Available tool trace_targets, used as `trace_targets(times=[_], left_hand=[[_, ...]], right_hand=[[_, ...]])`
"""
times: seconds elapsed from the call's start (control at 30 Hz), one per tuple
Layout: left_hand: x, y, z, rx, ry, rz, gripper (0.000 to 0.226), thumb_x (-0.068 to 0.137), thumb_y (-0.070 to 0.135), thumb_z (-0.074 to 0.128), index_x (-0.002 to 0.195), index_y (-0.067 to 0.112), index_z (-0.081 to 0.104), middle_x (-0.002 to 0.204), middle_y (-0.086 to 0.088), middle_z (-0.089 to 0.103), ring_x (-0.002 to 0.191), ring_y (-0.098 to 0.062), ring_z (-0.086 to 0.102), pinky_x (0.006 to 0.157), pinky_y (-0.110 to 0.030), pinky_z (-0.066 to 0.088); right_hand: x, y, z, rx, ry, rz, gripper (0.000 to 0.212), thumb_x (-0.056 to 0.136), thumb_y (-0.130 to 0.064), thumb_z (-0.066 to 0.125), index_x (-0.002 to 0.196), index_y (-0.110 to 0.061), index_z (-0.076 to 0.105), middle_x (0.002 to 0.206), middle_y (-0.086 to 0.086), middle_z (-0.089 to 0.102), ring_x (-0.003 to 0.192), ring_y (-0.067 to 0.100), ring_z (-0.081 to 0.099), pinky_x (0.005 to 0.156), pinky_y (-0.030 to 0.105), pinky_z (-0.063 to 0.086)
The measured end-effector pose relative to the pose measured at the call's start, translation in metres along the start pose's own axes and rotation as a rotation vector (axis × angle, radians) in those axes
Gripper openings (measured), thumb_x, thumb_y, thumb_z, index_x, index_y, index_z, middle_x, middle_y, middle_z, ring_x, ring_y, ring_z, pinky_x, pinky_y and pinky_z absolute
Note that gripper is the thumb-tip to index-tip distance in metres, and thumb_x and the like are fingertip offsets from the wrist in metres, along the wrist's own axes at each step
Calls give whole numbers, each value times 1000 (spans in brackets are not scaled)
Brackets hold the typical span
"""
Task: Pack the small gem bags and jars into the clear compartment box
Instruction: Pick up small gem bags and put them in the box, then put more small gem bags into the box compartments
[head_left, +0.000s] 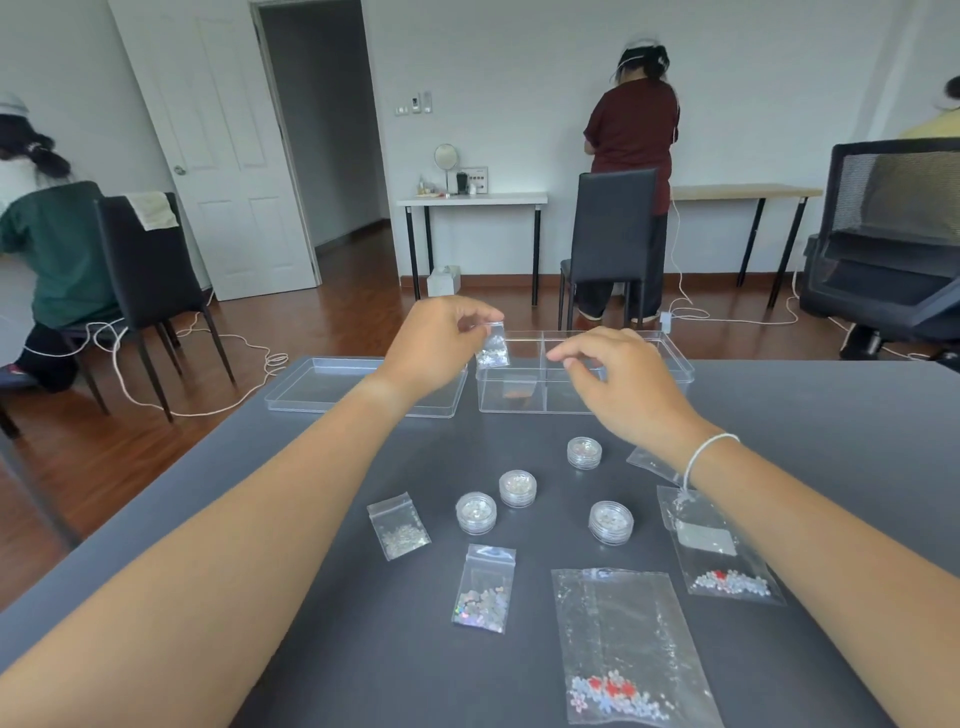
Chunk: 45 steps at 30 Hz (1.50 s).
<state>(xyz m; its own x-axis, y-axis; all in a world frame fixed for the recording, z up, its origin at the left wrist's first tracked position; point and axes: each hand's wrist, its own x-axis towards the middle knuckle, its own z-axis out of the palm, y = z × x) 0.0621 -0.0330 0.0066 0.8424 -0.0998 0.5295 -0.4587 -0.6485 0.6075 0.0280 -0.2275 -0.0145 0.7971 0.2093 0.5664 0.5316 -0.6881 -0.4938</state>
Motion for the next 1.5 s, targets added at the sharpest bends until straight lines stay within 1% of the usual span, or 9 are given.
trace_targets(times=[0.37, 0.57, 0.7, 0.8, 0.93, 1.07, 1.27, 1.43, 1.5], left_hand=[[25, -6, 24, 170, -277, -114, 21, 84, 14, 57, 102, 16, 69, 110, -3, 69, 90, -9, 57, 82, -16, 39], [19, -8, 15, 121, -218, -90, 21, 85, 15, 56, 102, 19, 69, 102, 1, 70, 95, -12, 61, 85, -17, 39], [5, -9, 4, 88, -151, -73, 20, 86, 15, 56, 100, 17, 70, 100, 5, 67, 93, -3, 57, 89, -15, 36], [-12, -9, -7, 74, -135, -46, 20, 85, 14, 57, 100, 17, 70, 91, 7, 66, 72, 14, 54, 75, 0, 35], [-41, -10, -26, 50, -144, -95, 17, 83, 19, 61, 97, 24, 70, 89, 5, 68, 63, -7, 49, 60, -6, 38], [-71, -6, -45, 40, -225, -124, 16, 82, 20, 62, 93, 30, 69, 87, 8, 67, 71, -19, 48, 63, -14, 40], [-103, -4, -65, 68, -395, -153, 19, 82, 21, 63, 99, 25, 69, 100, 6, 69, 86, -11, 59, 72, -4, 39], [-118, -5, -70, 157, -533, -187, 24, 80, 29, 65, 104, 31, 66, 100, 10, 62, 89, -12, 55, 72, -7, 38], [-122, -5, -70, 181, -565, -191, 28, 79, 31, 66, 107, 33, 64, 97, 14, 58, 87, -7, 51, 71, -5, 37]], right_hand=[[-1, 7, -2, -39, -9, 12, 23, 89, -12, 47, 95, -19, 69, 106, 1, 67, 104, 24, 50, 98, 43, 35], [-2, 2, -1, -34, -22, 3, 24, 89, -11, 47, 95, -18, 69, 107, 1, 67, 106, 24, 50, 99, 43, 34], [-4, -4, 0, -23, -46, -8, 24, 89, -12, 47, 95, -18, 69, 107, 0, 67, 105, 23, 50, 99, 40, 34], [-7, -12, 2, 4, -87, -33, 22, 88, -12, 49, 94, -18, 69, 104, -1, 68, 102, 23, 52, 98, 36, 36], [-12, -28, 7, 52, -211, -82, 18, 86, -16, 54, 90, -22, 70, 93, -9, 65, 96, 14, 52, 88, 21, 37], [-24, -50, 12, 156, -384, -151, 13, 83, -19, 60, 87, -25, 70, 79, -21, 59, 79, -7, 50, 72, -1, 32], [-41, -73, 15, 86, -690, -256, 12, 77, -30, 67, 88, -32, 69, 88, -14, 61, 88, 11, 50, 83, 27, 43], [-45, -78, 9, -5, -779, -353, 24, 68, -43, 72, 91, -39, 66, 93, -23, 46, 92, -8, 36, 89, 11, 24], [-44, -78, 6, -32, -802, -358, 27, 66, -47, 72, 91, -43, 65, 96, -24, 41, 95, -4, 34, 93, 17, 25]])
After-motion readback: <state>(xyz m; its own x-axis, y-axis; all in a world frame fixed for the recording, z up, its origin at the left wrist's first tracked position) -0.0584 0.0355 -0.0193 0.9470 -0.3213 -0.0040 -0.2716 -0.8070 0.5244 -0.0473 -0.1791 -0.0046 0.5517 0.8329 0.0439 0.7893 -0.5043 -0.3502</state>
